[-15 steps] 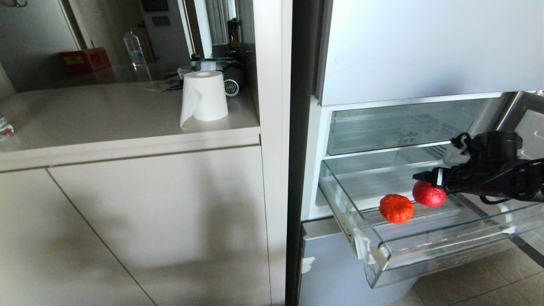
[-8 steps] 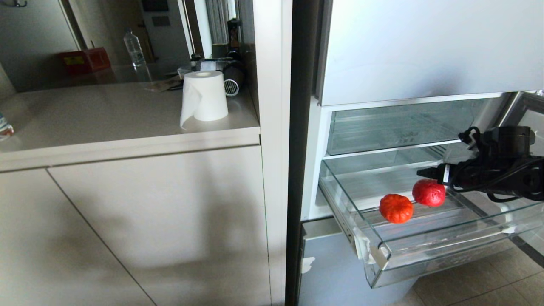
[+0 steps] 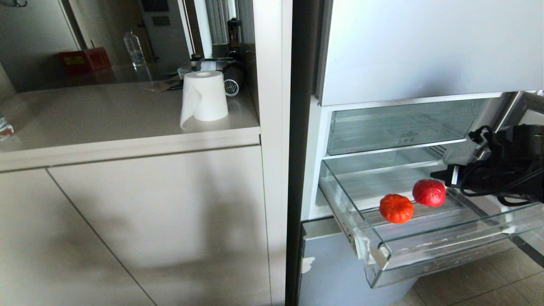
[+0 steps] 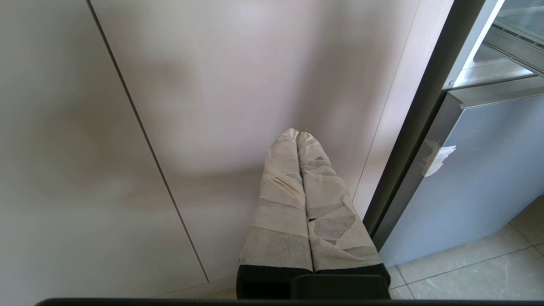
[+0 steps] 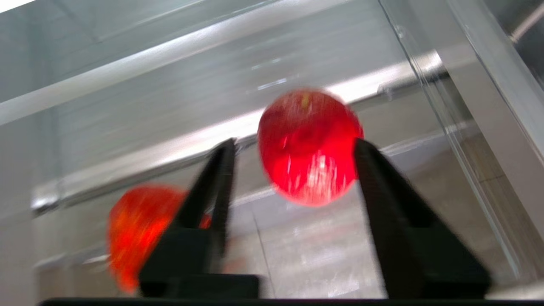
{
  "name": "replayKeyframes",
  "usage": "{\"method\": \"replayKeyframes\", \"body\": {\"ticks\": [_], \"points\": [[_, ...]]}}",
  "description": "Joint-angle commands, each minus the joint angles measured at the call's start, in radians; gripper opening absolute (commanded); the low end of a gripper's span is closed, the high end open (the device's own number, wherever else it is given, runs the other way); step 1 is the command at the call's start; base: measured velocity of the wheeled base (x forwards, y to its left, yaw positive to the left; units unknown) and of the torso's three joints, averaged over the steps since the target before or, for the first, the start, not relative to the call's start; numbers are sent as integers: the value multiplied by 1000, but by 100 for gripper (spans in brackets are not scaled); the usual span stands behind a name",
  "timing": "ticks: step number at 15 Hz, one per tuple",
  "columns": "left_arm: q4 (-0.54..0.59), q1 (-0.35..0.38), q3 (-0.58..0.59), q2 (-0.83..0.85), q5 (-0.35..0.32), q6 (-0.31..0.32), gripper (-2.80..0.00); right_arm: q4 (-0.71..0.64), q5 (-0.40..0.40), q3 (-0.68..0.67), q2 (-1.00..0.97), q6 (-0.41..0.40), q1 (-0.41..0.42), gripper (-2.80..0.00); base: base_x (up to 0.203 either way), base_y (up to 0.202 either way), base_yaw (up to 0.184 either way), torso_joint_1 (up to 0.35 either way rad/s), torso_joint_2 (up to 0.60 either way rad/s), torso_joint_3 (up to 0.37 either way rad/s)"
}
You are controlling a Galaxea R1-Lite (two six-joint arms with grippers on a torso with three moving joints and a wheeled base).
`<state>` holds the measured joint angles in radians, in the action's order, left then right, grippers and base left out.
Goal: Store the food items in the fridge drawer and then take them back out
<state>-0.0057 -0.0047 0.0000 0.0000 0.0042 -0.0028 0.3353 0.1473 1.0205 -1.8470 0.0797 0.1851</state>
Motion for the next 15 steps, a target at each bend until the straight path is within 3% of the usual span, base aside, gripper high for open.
{"method": "replayKeyframes", "body": {"ticks": [1, 8, 10, 13, 15], "points": [[0, 0, 0, 2, 0, 0, -280, 13, 2, -74, 112, 7, 1, -280, 0, 0, 0, 0, 0, 0], [0, 0, 0, 2, 0, 0, -280, 76, -15, -481, 616, 40, 57, -280, 0, 0, 0, 0, 0, 0], [0, 0, 0, 2, 0, 0, -280, 74, -25, -637, 714, 47, 113, -280, 0, 0, 0, 0, 0, 0], [0, 0, 0, 2, 0, 0, -280, 74, -74, -792, 777, 44, 300, -280, 0, 0, 0, 0, 0, 0], [0, 0, 0, 2, 0, 0, -280, 73, -57, -798, 714, 39, 317, -280, 0, 0, 0, 0, 0, 0]]}}
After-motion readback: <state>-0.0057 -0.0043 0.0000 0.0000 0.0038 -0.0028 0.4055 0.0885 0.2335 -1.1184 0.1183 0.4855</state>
